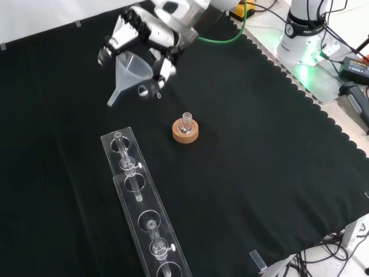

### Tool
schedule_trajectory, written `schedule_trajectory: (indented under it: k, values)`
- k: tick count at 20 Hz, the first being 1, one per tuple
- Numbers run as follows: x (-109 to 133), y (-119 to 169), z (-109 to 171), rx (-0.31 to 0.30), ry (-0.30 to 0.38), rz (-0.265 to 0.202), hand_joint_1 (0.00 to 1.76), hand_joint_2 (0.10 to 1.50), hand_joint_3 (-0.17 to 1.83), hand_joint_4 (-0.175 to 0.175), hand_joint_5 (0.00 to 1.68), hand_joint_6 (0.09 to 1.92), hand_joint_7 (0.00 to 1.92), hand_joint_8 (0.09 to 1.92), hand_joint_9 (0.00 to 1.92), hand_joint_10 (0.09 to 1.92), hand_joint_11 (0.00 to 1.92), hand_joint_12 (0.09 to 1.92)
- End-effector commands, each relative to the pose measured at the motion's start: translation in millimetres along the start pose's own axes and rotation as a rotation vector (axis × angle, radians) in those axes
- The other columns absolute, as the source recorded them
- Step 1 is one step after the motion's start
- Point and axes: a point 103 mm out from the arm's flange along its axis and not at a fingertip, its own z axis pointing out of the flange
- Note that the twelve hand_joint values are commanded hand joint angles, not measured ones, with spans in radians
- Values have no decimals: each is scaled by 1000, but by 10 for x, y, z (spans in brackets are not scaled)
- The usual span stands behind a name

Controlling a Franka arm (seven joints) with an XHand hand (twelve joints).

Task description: Pick up the funnel from the transparent funnel stand.

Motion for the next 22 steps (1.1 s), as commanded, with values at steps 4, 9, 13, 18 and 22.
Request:
schedule_trajectory:
  k: [4,9,13,18,22]
  values:
    - [-669,-381,-1538,214,93,106,1229,489,800,-175,1601,102,1815,478,1920,505,1911,782]
    - [-1029,-885,-2128,282,135,74,1232,482,811,-175,1608,94,1821,468,1920,504,1889,753]
    - [-1395,-1404,-2436,377,188,39,1233,469,830,-175,1616,88,1831,463,1920,514,1888,745]
    - [-1336,-1613,-2683,374,219,23,1233,465,837,-175,1619,87,1837,461,1920,515,1887,741]
    - [-1141,-1644,-2676,385,247,23,1234,463,840,-175,1621,87,1839,459,1920,515,1898,744]
